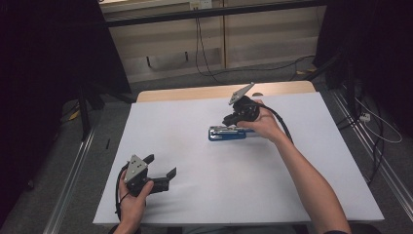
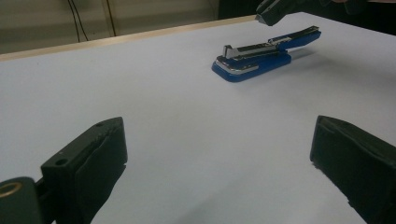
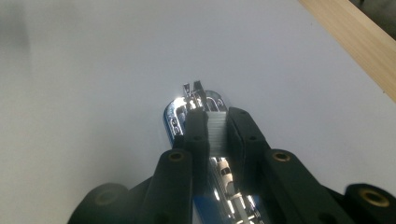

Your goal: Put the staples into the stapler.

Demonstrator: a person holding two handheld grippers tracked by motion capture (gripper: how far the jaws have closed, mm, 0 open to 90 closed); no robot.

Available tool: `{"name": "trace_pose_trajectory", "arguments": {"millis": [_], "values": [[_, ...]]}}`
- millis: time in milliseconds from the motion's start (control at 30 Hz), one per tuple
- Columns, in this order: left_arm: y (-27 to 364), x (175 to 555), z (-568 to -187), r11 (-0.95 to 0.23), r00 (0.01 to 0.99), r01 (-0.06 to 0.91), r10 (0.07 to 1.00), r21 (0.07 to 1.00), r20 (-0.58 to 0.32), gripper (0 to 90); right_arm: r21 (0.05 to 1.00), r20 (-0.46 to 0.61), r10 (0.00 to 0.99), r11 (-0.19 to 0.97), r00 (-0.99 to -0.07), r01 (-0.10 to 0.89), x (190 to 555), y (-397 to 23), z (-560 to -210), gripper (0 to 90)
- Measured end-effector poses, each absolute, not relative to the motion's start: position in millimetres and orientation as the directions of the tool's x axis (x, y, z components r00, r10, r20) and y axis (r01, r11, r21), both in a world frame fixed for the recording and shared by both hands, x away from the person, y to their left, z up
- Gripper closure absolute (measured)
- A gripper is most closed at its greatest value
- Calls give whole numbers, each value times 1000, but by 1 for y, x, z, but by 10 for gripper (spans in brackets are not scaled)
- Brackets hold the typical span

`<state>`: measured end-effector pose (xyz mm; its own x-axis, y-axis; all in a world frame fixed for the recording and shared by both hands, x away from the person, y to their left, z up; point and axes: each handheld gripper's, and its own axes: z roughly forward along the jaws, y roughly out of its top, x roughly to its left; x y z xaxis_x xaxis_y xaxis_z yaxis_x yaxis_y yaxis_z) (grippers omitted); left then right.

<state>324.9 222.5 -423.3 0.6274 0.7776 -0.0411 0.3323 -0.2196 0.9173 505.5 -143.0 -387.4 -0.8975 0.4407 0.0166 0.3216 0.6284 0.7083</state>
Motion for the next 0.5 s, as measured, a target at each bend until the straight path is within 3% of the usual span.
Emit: {"name": "trace_pose_trajectory", "arguments": {"millis": [500], "values": [[223,325,-423,-214,625,335,779,918,-46,41,689,14,404,659,-914,302,512,-129,-401,793]]}}
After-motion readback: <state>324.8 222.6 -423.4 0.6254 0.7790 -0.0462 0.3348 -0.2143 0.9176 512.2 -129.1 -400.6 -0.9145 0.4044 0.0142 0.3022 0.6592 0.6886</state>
